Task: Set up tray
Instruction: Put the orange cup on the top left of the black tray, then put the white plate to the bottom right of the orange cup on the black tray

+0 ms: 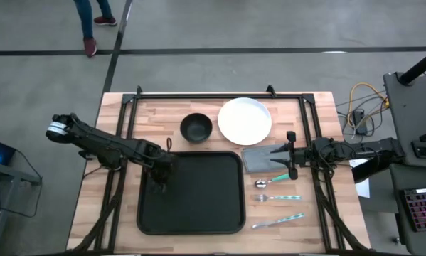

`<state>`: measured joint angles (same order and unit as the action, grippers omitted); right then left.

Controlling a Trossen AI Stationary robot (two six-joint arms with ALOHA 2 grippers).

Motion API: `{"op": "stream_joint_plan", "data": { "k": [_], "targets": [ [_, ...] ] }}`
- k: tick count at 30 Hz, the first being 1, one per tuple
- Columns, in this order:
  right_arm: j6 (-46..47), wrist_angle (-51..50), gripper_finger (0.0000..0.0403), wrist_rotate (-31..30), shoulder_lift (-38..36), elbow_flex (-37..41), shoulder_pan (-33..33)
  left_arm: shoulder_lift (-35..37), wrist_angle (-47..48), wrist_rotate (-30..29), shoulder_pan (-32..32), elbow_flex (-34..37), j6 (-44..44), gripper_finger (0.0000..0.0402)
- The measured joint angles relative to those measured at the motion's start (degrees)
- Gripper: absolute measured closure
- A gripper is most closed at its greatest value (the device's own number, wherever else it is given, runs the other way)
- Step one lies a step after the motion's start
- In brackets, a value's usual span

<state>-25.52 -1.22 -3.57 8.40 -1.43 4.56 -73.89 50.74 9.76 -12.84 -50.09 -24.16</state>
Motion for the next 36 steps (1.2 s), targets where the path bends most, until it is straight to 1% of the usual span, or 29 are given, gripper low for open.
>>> {"op": "stream_joint_plan", "data": {
  "k": [4, 10, 14, 21, 29, 30, 32, 36],
  "targets": [
    [0.0, 0.01, 0.028, 0.0, 0.0, 0.0, 0.02, 0.0, 2.5, -3.86, 0.0, -0.21, -0.81, 0.0289],
    [0.0, 0.01, 0.028, 0.0, 0.0, -0.01, 0.02, 0.0, 4.29, -4.34, 0.01, -0.24, -1.07, 0.0289],
    [0.0, 0.01, 0.028, 0.0, 0.0, 0.02, 0.01, 0.0, 5.02, -6.99, 0.0, -0.24, -1.9, 0.0289],
    [0.0, 0.01, 0.028, 0.0, 0.0, -0.01, 0.02, 0.01, 5.6, -7.12, 0.02, -0.69, -1.59, 0.0289],
    [0.0, 0.01, 0.028, 0.0, 0.0, -0.01, 0.0, 0.02, 5.09, -7.26, 0.02, -5.38, 2.93, 0.0289],
    [0.0, 0.01, 0.028, 0.0, 0.0, 0.0, 0.01, 0.02, 4.96, -7.94, 0.02, -6.17, 3.66, 0.0289],
    [0.0, 0.01, 0.028, 0.0, 0.0, 0.01, 0.01, 0.02, 4.78, -11.11, 0.02, -7.67, 5.32, 0.0289],
    [0.0, 0.01, 0.028, 0.0, 0.0, 0.0, 0.02, 0.04, 4.82, -19.54, 0.04, -10.26, 10.11, 0.0289]
  ]
}}
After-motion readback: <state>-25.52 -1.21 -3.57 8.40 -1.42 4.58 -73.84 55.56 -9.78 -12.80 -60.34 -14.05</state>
